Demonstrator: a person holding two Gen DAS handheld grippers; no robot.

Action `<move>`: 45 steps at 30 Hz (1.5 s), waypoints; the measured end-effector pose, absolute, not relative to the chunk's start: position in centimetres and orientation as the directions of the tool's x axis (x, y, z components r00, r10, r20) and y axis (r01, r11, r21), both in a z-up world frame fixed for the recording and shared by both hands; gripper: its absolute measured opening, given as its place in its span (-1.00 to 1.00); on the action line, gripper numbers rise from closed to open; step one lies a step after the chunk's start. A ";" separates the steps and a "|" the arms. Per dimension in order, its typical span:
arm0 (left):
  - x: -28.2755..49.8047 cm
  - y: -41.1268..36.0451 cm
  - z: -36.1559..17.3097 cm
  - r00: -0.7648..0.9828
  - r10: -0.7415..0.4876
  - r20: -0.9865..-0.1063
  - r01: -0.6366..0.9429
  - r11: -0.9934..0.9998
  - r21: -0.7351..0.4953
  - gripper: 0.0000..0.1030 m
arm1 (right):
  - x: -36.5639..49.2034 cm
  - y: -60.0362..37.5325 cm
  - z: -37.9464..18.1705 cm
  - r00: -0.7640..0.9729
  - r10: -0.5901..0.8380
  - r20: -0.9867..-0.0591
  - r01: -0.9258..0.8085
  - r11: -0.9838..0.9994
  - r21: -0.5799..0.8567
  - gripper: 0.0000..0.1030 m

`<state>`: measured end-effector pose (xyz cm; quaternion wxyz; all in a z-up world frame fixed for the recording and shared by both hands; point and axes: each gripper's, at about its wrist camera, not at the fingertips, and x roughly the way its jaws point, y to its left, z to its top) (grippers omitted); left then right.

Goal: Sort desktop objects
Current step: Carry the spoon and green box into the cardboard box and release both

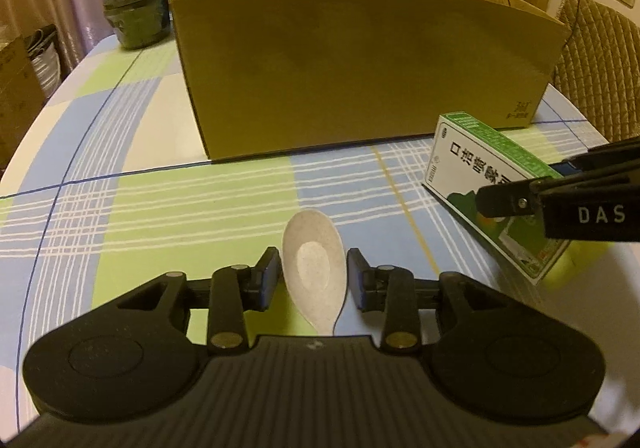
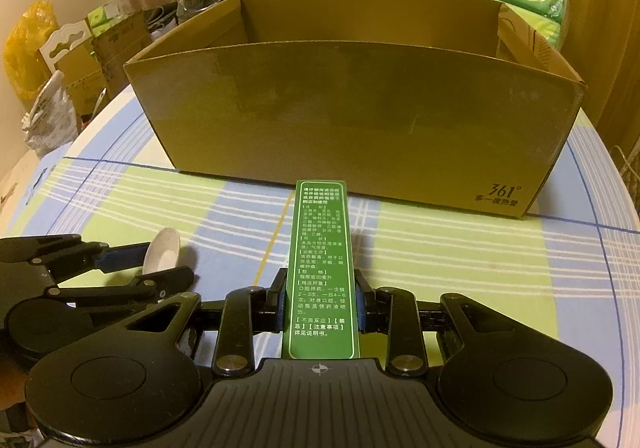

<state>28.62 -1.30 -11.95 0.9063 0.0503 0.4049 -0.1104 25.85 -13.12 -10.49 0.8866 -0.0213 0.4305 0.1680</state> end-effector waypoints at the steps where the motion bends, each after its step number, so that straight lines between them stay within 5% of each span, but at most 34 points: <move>1: 28.4 -1.3 -12.0 0.652 -0.152 -0.743 0.233 0.972 0.006 -0.34 | 25.8 -13.0 -10.5 0.573 0.279 -0.770 -0.316 0.943 0.107 -0.46; 11: 27.9 -2.0 -12.1 0.684 -0.089 -0.724 0.172 0.984 0.041 -0.26 | 25.9 -13.0 -10.5 0.572 0.279 -0.771 -0.318 0.942 0.105 -0.46; 14: 27.9 -2.2 -12.1 0.685 -0.087 -0.724 0.180 0.982 0.052 -0.44 | 26.0 -13.0 -10.5 0.572 0.278 -0.772 -0.320 0.942 0.103 -0.46; 23: 28.0 -1.7 -11.5 0.659 -0.107 -0.745 0.182 0.983 0.020 -0.47 | 25.0 -13.2 -10.0 0.586 0.286 -0.758 -0.329 0.939 0.100 -0.46; 45: 21.7 -1.7 -4.3 0.691 -0.158 -0.705 0.177 0.983 -0.047 -0.47 | 16.2 -16.2 -6.2 0.691 0.228 -0.686 -0.199 0.972 0.123 -0.47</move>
